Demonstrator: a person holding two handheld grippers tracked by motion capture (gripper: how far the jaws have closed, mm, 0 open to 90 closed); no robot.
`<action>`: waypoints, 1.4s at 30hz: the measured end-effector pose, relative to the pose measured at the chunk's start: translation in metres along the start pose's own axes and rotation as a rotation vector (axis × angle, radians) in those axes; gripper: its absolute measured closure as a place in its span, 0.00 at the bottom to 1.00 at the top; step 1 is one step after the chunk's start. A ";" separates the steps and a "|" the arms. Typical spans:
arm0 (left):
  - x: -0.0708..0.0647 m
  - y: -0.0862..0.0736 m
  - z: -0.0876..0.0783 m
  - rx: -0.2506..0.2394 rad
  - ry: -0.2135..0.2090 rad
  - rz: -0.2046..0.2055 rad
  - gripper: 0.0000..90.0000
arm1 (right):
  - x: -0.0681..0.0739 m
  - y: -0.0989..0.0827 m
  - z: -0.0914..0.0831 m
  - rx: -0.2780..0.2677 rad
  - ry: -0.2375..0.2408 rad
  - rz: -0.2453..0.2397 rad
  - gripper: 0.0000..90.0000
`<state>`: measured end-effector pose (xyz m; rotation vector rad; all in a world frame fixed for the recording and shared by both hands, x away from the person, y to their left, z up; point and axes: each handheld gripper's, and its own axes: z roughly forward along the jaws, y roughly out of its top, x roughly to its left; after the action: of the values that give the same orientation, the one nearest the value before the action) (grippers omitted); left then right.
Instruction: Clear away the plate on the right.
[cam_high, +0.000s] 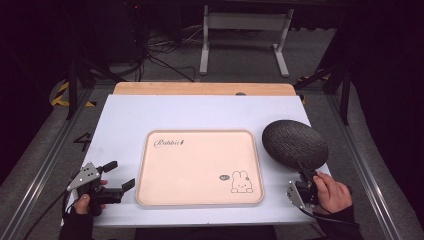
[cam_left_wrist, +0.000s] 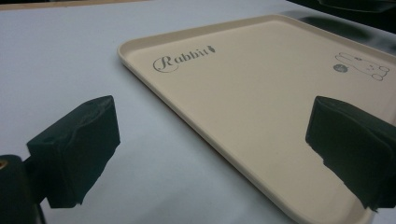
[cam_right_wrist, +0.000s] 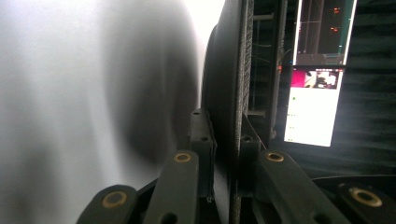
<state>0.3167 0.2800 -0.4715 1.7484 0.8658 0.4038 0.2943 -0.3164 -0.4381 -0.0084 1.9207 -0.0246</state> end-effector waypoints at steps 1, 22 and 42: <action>0.000 0.000 0.000 0.000 0.000 0.000 0.04 | -0.003 0.001 -0.002 -0.001 -0.011 -0.004 0.93; 0.000 0.000 0.000 0.002 0.000 0.001 0.04 | -0.028 0.049 -0.025 -0.137 -0.068 -0.031 0.92; 0.000 0.000 0.000 0.006 -0.003 0.003 0.04 | -0.042 0.101 -0.030 -0.270 -0.075 -0.054 0.92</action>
<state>0.3168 0.2798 -0.4713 1.7551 0.8633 0.4014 0.2809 -0.2140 -0.3905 -0.2398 1.8361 0.1961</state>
